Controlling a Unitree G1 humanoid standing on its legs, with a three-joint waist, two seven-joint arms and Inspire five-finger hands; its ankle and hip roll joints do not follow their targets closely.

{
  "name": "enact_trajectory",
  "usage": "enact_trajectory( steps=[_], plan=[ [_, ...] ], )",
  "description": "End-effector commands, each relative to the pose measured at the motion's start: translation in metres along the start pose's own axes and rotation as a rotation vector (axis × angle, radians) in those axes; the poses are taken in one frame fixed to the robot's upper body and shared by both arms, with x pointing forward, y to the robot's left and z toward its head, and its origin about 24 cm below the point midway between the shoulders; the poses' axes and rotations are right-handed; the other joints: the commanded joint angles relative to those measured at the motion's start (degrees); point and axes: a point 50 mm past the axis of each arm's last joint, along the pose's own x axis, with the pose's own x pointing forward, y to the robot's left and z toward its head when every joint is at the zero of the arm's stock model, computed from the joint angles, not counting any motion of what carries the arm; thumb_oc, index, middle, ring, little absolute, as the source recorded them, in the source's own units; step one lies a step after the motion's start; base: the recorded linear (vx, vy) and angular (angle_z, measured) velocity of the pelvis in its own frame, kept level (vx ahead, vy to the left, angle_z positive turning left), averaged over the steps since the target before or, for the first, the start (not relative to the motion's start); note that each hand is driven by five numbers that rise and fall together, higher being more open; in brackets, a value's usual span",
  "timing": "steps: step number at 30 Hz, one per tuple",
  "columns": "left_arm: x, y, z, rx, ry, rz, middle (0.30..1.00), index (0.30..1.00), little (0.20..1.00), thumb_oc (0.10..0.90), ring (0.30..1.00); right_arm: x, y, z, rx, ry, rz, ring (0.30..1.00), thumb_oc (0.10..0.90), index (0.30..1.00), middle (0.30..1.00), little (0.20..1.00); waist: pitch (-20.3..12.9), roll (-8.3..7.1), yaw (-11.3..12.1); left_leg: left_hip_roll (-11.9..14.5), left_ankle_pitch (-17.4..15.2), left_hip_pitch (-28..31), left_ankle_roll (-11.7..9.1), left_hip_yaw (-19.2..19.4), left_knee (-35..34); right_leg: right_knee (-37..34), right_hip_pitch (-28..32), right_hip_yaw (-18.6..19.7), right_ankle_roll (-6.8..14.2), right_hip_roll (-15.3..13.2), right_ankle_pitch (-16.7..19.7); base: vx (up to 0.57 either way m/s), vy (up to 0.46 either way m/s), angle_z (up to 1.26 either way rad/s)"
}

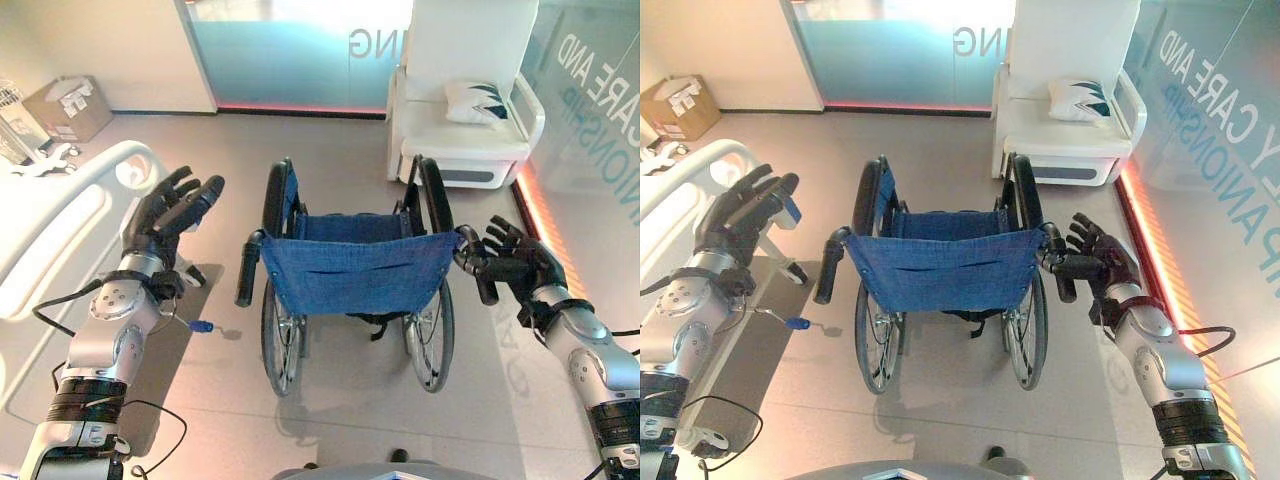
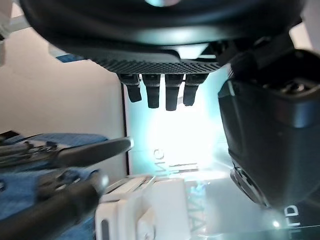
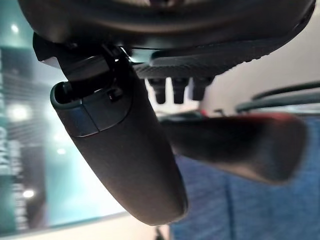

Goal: Push the wheelchair next to the bed

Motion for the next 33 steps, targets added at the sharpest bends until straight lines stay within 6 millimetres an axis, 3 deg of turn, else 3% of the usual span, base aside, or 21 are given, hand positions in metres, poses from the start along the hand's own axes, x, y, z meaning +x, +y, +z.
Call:
enact_trajectory(
  steps=[1, 10, 27, 28, 29, 30, 31, 33],
  plan=[
    [0.017, 0.003, 0.06, 0.058, -0.224, 0.002, 0.9, 0.9, 0.9, 0.8, 0.9, 0.013, 0.012, 0.06, -0.045, -0.221, 0.066, 0.9, 0.8, 0.9, 0.9, 0.9, -3.32, -1.65, -0.38, -3.93, -1.08, -3.16, 0.95, 2.14, 0.67, 3.52, -0.1, -3.07, 0.07, 0.31, -3.81, 0.0, 0.0, 0.0],
    [0.019, -0.002, 0.059, 0.062, -0.208, -0.025, 0.9, 0.9, 0.9, 0.8, 0.9, 0.021, 0.018, 0.04, -0.09, -0.115, 0.048, 0.9, 0.8, 0.9, 0.9, 0.9, -2.81, -1.47, 0.3, -3.97, -0.74, -3.51, 0.75, 1.77, 0.72, 3.62, -0.02, -3.81, -0.05, 0.34, -4.01, 0.0, 0.001, 0.05],
    [0.014, -0.004, 0.047, 0.076, -0.167, -0.016, 0.9, 0.9, 0.9, 0.8, 0.9, 0.012, 0.033, 0.051, -0.069, -0.201, 0.151, 0.9, 0.8, 0.9, 0.9, 0.9, -2.0, -1.63, 0.55, -4.01, -0.39, -3.84, 0.59, 1.32, 0.67, 3.89, 0.08, -4.27, -0.13, 0.58, -4.4, 0.0, -0.004, 0.03],
    [0.014, -0.003, 0.046, 0.071, -0.159, -0.008, 0.9, 0.9, 0.9, 0.8, 0.9, 0.01, 0.033, 0.052, -0.065, -0.212, 0.158, 0.82, 0.747, 0.82, 0.82, 0.82, -1.91, -1.62, 0.49, -3.99, -0.37, -3.85, 0.57, 1.33, 0.65, 3.93, 0.06, -4.25, -0.12, 0.6, -4.42, 0.0, 0.0, 0.0],
    [0.014, -0.002, 0.043, 0.063, -0.141, -0.002, 0.9, 0.9, 0.9, 0.8, 0.9, 0.008, 0.034, 0.054, -0.056, -0.227, 0.168, 0.516, 0.544, 0.516, 0.516, 0.516, -1.85, -1.6, 0.44, -3.99, -0.37, -3.89, 0.57, 1.31, 0.67, 4.0, 0.0, -4.25, -0.09, 0.62, -4.49, 0.0, 0.0, 0.0],
    [0.014, -0.002, 0.042, 0.061, -0.134, -0.003, 0.9, 0.9, 0.9, 0.8, 0.9, 0.008, 0.034, 0.055, -0.053, -0.232, 0.171, 0.458, 0.505, 0.458, 0.458, 0.458, -1.84, -1.6, 0.42, -3.99, -0.38, -3.89, 0.57, 1.3, 0.68, 4.02, -0.02, -4.24, -0.09, 0.64, -4.51, 0.0, 0.0, 0.0],
    [0.014, -0.002, 0.038, 0.051, -0.108, -0.013, 0.9, 0.9, 0.9, 0.8, 0.9, 0.006, 0.035, 0.056, -0.048, -0.243, 0.176, 0.3, 0.4, 0.3, 0.3, 0.3, -1.81, -1.61, 0.37, -4.02, -0.39, -3.89, 0.6, 1.27, 0.68, 4.04, -0.04, -4.19, -0.1, 0.69, -4.53, 0.0, 0.0, 0.0],
    [0.013, -0.004, 0.029, 0.028, -0.051, -0.055, 0.9, 0.9, 0.9, 0.8, 0.9, 0.003, 0.035, 0.057, -0.045, -0.257, 0.183, 0.3, 0.4, 0.3, 0.3, 0.3, -1.7, -1.52, 0.3, -3.99, -0.34, -3.96, 0.57, 1.32, 0.69, 4.04, -0.1, -4.25, -0.06, 0.71, -4.52, 0.0, 0.0, 0.0]
  ],
)
